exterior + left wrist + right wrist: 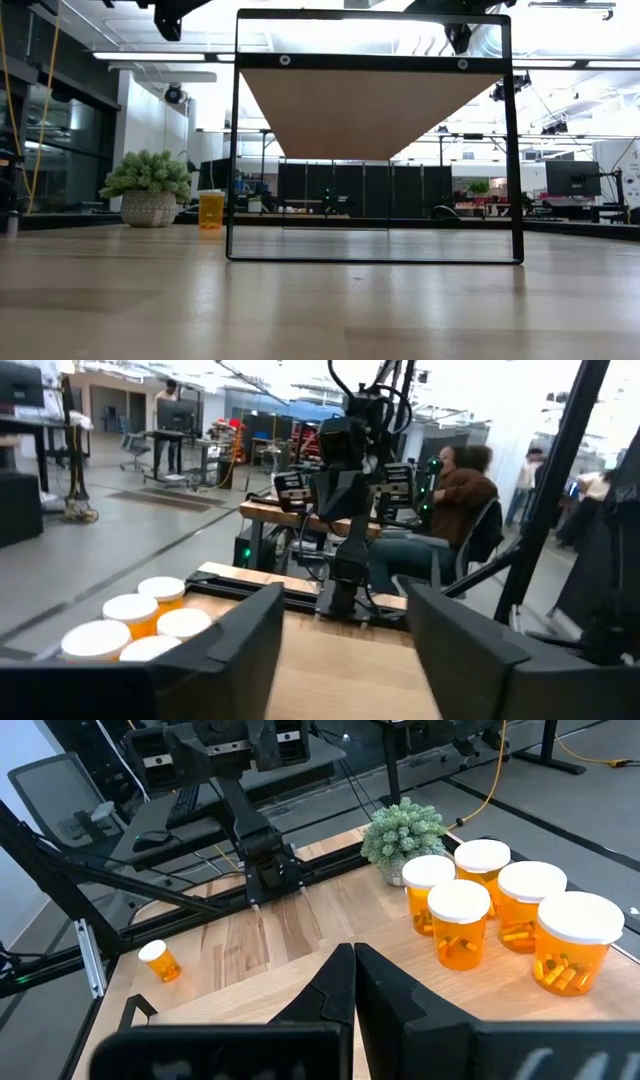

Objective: Pick and place medicine bottles onto shelf by color
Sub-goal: Put the orange pill bottle on the shelf

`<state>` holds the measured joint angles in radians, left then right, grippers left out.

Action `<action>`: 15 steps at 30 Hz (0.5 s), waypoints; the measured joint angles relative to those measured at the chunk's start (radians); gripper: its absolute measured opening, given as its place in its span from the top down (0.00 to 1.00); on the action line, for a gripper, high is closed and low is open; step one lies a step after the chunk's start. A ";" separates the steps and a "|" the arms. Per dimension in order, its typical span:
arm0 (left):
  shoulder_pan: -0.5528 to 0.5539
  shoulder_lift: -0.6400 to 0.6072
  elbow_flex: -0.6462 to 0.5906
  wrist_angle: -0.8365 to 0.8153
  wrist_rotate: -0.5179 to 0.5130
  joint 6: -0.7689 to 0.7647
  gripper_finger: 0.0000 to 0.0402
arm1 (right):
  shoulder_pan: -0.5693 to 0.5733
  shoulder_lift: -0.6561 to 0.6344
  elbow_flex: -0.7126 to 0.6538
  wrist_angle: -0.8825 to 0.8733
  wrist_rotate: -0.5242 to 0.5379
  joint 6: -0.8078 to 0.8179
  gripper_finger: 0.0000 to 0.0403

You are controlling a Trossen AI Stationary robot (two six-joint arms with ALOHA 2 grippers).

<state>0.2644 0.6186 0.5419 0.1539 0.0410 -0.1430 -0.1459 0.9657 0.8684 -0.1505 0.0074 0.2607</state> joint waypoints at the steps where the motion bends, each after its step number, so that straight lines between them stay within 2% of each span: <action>1: 0.000 0.000 0.000 0.000 0.000 0.014 0.55 | 0.000 0.000 0.000 0.000 0.000 0.000 1.00; 6: 0.000 -0.005 0.000 -0.005 0.000 0.023 0.92 | 0.000 0.000 0.000 -0.001 0.000 0.000 1.00; 7: 0.000 -0.006 0.000 -0.007 0.000 0.015 0.96 | 0.000 0.000 0.000 -0.002 0.000 0.000 1.00; 15: 0.000 -0.005 0.000 -0.009 -0.016 -0.001 0.99 | 0.000 0.000 0.000 -0.002 0.000 -0.038 1.00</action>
<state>0.2646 0.6140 0.5419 0.1445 0.0250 -0.1442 -0.1461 0.9657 0.8684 -0.1528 0.0074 0.2226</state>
